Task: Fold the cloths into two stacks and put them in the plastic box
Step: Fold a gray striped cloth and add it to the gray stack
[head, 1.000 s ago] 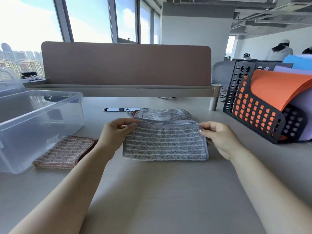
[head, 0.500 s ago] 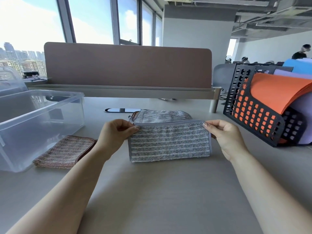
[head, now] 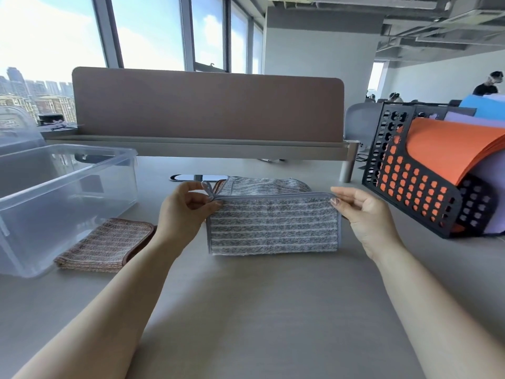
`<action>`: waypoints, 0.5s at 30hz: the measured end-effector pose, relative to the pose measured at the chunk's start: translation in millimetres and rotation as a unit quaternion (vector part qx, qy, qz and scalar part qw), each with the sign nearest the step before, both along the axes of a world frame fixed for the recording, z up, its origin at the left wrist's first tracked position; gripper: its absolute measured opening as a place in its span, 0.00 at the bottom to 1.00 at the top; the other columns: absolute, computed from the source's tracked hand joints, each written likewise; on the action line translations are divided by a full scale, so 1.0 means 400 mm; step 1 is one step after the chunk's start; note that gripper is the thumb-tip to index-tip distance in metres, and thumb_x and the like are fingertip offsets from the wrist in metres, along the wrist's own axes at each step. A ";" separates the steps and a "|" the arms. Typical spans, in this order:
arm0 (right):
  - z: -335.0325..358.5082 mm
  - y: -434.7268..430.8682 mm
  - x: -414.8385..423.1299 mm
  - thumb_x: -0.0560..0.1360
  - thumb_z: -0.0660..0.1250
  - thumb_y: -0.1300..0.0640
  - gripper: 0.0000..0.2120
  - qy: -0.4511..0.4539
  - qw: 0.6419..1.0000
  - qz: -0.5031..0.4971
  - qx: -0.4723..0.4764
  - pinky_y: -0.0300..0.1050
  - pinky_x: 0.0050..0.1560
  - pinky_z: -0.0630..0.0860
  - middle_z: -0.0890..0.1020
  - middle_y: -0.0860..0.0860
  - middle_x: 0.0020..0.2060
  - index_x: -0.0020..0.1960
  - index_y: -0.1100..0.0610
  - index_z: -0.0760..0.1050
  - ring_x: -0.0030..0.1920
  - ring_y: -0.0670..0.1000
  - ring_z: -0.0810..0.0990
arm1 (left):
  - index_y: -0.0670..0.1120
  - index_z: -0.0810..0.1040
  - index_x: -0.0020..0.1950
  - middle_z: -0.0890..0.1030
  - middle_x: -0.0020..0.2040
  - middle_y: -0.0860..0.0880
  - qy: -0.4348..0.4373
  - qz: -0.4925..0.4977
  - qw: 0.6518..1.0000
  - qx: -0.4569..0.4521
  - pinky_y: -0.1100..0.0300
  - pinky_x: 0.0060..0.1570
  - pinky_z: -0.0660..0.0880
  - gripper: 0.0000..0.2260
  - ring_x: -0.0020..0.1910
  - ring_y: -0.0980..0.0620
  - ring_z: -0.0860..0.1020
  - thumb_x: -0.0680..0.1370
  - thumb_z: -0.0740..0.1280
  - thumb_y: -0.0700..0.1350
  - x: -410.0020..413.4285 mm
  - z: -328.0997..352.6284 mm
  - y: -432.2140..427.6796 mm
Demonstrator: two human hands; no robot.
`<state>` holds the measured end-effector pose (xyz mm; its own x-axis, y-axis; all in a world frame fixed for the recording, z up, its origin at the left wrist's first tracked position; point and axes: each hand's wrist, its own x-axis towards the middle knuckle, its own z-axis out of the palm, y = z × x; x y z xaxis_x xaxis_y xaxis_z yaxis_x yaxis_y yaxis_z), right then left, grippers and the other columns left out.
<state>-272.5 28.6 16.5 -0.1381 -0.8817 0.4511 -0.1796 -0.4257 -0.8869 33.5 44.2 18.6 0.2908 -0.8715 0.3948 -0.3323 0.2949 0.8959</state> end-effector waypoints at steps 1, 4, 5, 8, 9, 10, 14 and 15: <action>0.001 0.001 0.001 0.73 0.69 0.65 0.10 0.009 1.000 0.000 -0.005 0.27 0.44 0.73 0.82 0.47 0.42 0.52 0.55 0.80 0.39 0.35 0.79 | 0.46 0.77 0.47 0.80 0.38 0.49 -0.002 -0.005 1.000 -0.003 0.69 0.38 0.73 0.11 0.35 0.54 0.77 0.69 0.75 0.39 -0.001 -0.001 0.000; 0.004 0.004 0.004 0.75 0.67 0.64 0.07 0.030 1.000 0.004 0.001 0.29 0.44 0.73 0.81 0.46 0.40 0.47 0.53 0.79 0.40 0.38 0.78 | 0.45 0.75 0.37 0.77 0.37 0.45 -0.004 -0.038 0.999 0.004 0.58 0.40 0.69 0.08 0.36 0.50 0.73 0.72 0.72 0.38 0.001 -0.004 -0.001; 0.007 0.005 0.004 0.76 0.66 0.64 0.08 0.034 0.999 0.009 0.012 0.33 0.46 0.73 0.80 0.47 0.40 0.46 0.52 0.78 0.41 0.41 0.77 | 0.46 0.75 0.38 0.77 0.38 0.45 0.002 -0.054 0.998 0.010 0.56 0.41 0.70 0.08 0.37 0.49 0.73 0.74 0.71 0.38 0.000 -0.002 0.000; 0.015 0.006 0.012 0.79 0.61 0.61 0.05 0.052 0.997 0.020 0.049 0.39 0.47 0.71 0.78 0.49 0.44 0.48 0.52 0.74 0.44 0.46 0.75 | 0.52 0.73 0.44 0.78 0.45 0.46 0.015 -0.096 0.995 0.022 0.45 0.50 0.77 0.05 0.43 0.47 0.79 0.79 0.65 0.43 -0.006 0.001 0.000; 0.013 0.008 0.018 0.80 0.60 0.60 0.04 0.074 0.996 0.011 0.057 0.39 0.45 0.70 0.78 0.51 0.45 0.50 0.53 0.72 0.45 0.47 0.74 | 0.53 0.72 0.46 0.79 0.47 0.44 0.003 -0.096 0.995 0.023 0.43 0.50 0.76 0.04 0.45 0.45 0.79 0.80 0.63 0.44 -0.012 -0.002 -0.001; 0.008 0.008 0.025 0.80 0.59 0.59 0.03 0.101 0.993 -0.002 0.061 0.39 0.44 0.69 0.77 0.52 0.46 0.51 0.54 0.71 0.44 0.47 0.73 | 0.52 0.70 0.48 0.79 0.47 0.42 -0.024 -0.083 0.996 0.023 0.43 0.47 0.76 0.03 0.43 0.43 0.78 0.80 0.61 0.45 -0.016 -0.009 -0.004; -0.029 0.001 0.049 0.81 0.54 0.57 0.04 0.226 0.969 -0.041 0.095 0.44 0.31 0.65 0.74 0.55 0.43 0.53 0.56 0.66 0.34 0.50 0.70 | 0.47 0.63 0.54 0.80 0.44 0.40 -0.211 0.013 0.976 0.046 0.51 0.35 0.71 0.04 0.38 0.40 0.77 0.82 0.56 0.45 -0.040 -0.044 -0.005; -0.039 -0.001 0.050 0.81 0.53 0.57 0.04 0.258 0.958 -0.046 0.115 0.44 0.30 0.64 0.74 0.55 0.40 0.53 0.56 0.65 0.32 0.51 0.69 | 0.47 0.62 0.55 0.79 0.43 0.40 -0.246 0.022 0.967 0.060 0.51 0.36 0.71 0.05 0.38 0.41 0.76 0.82 0.55 0.46 -0.041 -0.053 -0.004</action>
